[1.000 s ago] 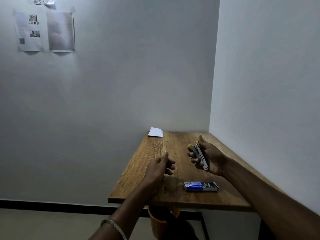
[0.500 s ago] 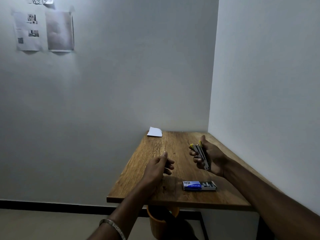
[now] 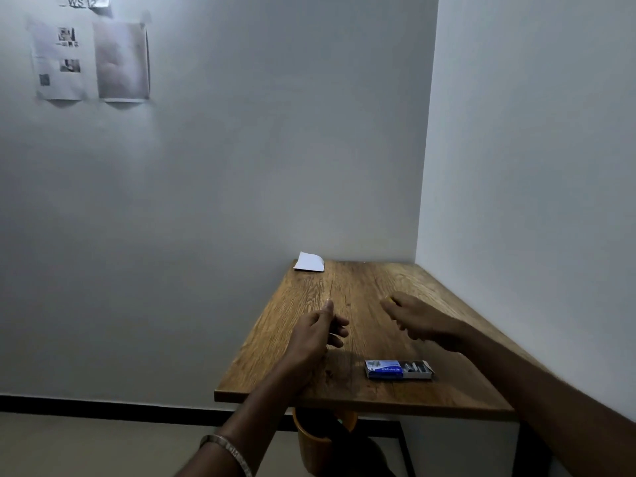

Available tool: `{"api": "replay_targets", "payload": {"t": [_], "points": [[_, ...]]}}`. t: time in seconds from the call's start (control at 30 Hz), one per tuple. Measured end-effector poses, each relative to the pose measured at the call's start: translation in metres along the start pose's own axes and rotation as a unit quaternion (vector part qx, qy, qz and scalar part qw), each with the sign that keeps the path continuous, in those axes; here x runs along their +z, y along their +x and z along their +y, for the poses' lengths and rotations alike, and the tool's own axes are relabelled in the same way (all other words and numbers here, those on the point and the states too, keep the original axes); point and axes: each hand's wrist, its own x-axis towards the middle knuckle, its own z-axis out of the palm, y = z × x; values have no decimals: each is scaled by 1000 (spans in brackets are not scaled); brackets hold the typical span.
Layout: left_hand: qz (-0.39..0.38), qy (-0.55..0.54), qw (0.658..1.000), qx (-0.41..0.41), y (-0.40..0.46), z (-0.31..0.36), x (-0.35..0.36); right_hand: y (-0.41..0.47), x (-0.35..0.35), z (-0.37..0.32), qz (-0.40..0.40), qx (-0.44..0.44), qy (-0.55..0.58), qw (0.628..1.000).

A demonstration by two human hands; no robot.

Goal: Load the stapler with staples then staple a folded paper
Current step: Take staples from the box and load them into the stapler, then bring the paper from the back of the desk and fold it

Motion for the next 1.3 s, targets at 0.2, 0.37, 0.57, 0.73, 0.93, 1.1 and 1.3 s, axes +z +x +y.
{"api": "replay_targets", "payload": {"t": [0.2, 0.37, 0.57, 0.73, 0.93, 1.1, 1.3], "points": [[3, 4, 1000, -2, 0, -1, 1, -4, 9, 15, 31, -93, -230, 968], [2, 3, 1000, -1, 0, -1, 1, -7, 12, 24, 39, -98, -226, 968], [-1, 7, 1000, -2, 0, 1, 2, -7, 11, 29, 56, -82, -216, 971], [-3, 12, 1000, -3, 0, 0, 1, -4, 9, 28, 35, -59, -223, 972], [-5, 53, 999, 4, 1, -1, 1, -6, 8, 24, 7, -59, -214, 975], [33, 240, 968, 69, 9, -7, 9, 0, 11, 20, 23, -78, -195, 977], [-67, 498, 857, 111, 42, -18, -4, 28, 15, 4, -5, -93, -242, 966]]}}
